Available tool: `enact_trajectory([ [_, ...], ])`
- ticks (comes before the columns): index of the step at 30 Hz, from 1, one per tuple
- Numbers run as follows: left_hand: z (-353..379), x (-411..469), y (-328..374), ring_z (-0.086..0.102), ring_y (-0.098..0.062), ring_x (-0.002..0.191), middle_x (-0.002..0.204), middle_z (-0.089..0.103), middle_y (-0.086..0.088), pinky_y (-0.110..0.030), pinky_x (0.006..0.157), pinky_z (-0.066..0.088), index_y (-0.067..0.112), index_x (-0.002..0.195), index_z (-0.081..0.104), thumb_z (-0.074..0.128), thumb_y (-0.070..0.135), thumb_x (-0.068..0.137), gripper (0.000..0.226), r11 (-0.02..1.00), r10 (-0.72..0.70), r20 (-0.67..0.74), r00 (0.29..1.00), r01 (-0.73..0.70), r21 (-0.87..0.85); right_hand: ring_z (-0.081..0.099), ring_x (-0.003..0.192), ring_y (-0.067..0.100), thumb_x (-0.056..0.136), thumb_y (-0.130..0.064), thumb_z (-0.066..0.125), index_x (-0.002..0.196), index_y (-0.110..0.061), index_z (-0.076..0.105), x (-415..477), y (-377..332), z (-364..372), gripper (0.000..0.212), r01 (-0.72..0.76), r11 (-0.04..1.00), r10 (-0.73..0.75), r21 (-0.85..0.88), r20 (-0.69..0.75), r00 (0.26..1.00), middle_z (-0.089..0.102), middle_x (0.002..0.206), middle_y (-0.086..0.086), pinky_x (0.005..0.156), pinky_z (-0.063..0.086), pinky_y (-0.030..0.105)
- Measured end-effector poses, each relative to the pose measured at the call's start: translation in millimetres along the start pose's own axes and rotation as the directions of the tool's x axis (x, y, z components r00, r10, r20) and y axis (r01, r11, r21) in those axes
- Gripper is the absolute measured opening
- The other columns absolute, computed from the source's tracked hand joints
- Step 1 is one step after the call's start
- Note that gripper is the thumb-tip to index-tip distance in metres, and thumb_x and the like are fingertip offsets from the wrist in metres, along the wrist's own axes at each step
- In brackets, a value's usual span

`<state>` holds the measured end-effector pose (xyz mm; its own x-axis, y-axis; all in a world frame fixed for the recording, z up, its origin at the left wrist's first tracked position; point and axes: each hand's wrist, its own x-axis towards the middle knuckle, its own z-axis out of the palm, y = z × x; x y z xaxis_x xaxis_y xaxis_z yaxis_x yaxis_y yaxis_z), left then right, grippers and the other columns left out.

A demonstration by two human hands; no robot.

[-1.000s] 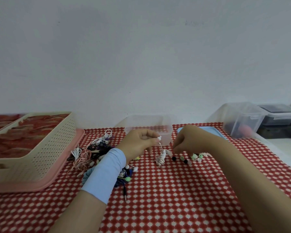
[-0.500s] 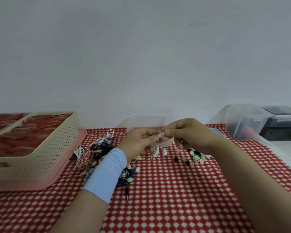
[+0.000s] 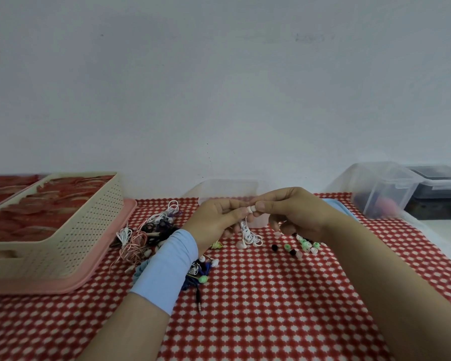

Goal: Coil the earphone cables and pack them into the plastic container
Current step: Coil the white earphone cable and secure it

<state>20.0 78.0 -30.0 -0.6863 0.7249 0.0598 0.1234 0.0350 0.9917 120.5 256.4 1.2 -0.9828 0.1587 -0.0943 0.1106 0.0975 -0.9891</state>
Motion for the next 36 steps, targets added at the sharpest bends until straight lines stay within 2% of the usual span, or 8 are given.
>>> enact_trajectory([
  [4, 0.4, -1.7, 1.1, 0.052, -0.004, 0.057, 0.079, 0.073, 0.001, -0.015, 0.052, 0.041, 0.008, 0.104, 0.071, 0.062, 0.009, 0.094, 0.014, 1.000, 0.014, 0.017, 1.000, -0.013, -0.027, 0.051, 0.051, 0.014, 0.075, -0.021, 0.076, 0.105, -0.004, 0.078, 1.8, 1.8, 0.4, 0.035, -0.006, 1.000, 0.005, 0.029, 0.031, 0.999, 0.074, 0.092, 0.013, 0.039, 0.032, 0.019],
  [10, 0.0, -4.5, 2.9, 0.052, -0.002, 0.054, 0.075, 0.071, 0.001, -0.013, 0.051, 0.042, 0.006, 0.105, 0.070, 0.059, 0.005, 0.094, 0.015, 0.995, 0.026, 0.055, 0.998, -0.020, -0.098, 0.051, 0.052, 0.012, 0.074, -0.021, 0.075, 0.106, -0.002, 0.077, 3.5, 4.4, 0.7, 0.038, -0.008, 0.998, 0.003, 0.069, 0.079, 0.997, 0.072, 0.088, 0.009, 0.039, 0.029, 0.018],
  [13, 0.3, -5.1, 3.2, 0.051, -0.003, 0.054, 0.074, 0.071, 0.000, -0.013, 0.052, 0.042, 0.005, 0.103, 0.070, 0.059, 0.006, 0.094, 0.015, 0.993, 0.033, 0.050, 0.998, -0.027, -0.116, 0.050, 0.053, 0.012, 0.076, -0.022, 0.074, 0.102, -0.005, 0.078, 3.7, 4.8, 3.3, 0.032, 0.000, 0.998, -0.006, 0.066, 0.082, 0.997, 0.071, 0.093, 0.014, 0.039, 0.029, 0.018],
  [19, 0.2, -6.4, 5.7, 0.051, -0.003, 0.051, 0.073, 0.072, 0.000, -0.012, 0.048, 0.040, 0.008, 0.097, 0.072, 0.063, 0.006, 0.091, 0.011, 0.997, 0.017, 0.025, 1.000, -0.015, -0.072, 0.053, 0.053, 0.013, 0.084, -0.013, 0.075, 0.099, -0.009, 0.076, 4.4, 5.5, 5.3, 0.016, -0.025, 0.999, 0.024, 0.042, 0.011, 1.000, 0.070, 0.081, 0.007, 0.038, 0.034, 0.019],
  [22, -0.2, -6.3, 7.6, 0.053, -0.002, 0.051, 0.071, 0.073, 0.003, -0.013, 0.048, 0.042, 0.006, 0.099, 0.071, 0.067, 0.008, 0.090, 0.010, 1.000, 0.006, -0.019, 1.000, -0.006, 0.000, 0.058, 0.054, 0.014, 0.090, -0.012, 0.073, 0.099, -0.006, 0.078, 0.9, 2.1, 3.8, 0.012, 0.006, 0.999, -0.007, -0.037, -0.006, 1.000, 0.075, 0.092, 0.013, 0.040, 0.038, 0.020],
  [26, -0.1, -4.8, 8.7, 0.055, -0.004, 0.054, 0.064, 0.071, 0.007, -0.015, 0.052, 0.045, 0.010, 0.096, 0.072, 0.071, 0.009, 0.087, 0.009, 0.998, 0.006, -0.076, 0.997, -0.001, 0.069, 0.064, 0.061, 0.015, 0.091, -0.016, 0.073, 0.099, -0.012, 0.080, -5.1, -4.8, 1.6, 0.012, 0.034, 0.992, -0.035, -0.122, -0.010, 0.999, 0.078, 0.099, 0.008, 0.046, 0.042, 0.023],
  [32, 1.8, -3.2, 9.0, 0.057, -0.003, 0.053, 0.060, 0.069, 0.008, -0.015, 0.052, 0.044, 0.010, 0.099, 0.072, 0.071, 0.011, 0.088, 0.011, 0.993, 0.003, -0.093, 0.996, 0.008, 0.119, 0.061, 0.053, 0.011, 0.084, -0.014, 0.082, 0.092, -0.011, 0.079, -2.2, -2.3, 9.7, 0.009, 0.122, 0.945, -0.160, -0.303, -0.102, 0.982, 0.075, 0.075, 0.007, 0.043, 0.043, 0.022],
  [36, 0.2, -3.2, 8.3, 0.054, -0.004, 0.052, 0.057, 0.067, 0.007, -0.016, 0.051, 0.044, 0.013, 0.094, 0.074, 0.068, 0.013, 0.090, 0.007, 0.994, -0.012, -0.088, 0.996, 0.022, 0.105, 0.063, 0.053, 0.009, 0.084, -0.018, 0.083, 0.093, -0.020, 0.079, -0.8, -1.3, 11.8, 0.011, 0.166, 0.906, -0.223, -0.389, -0.104, 0.969, 0.075, 0.077, -0.002, 0.046, 0.045, 0.023],
])
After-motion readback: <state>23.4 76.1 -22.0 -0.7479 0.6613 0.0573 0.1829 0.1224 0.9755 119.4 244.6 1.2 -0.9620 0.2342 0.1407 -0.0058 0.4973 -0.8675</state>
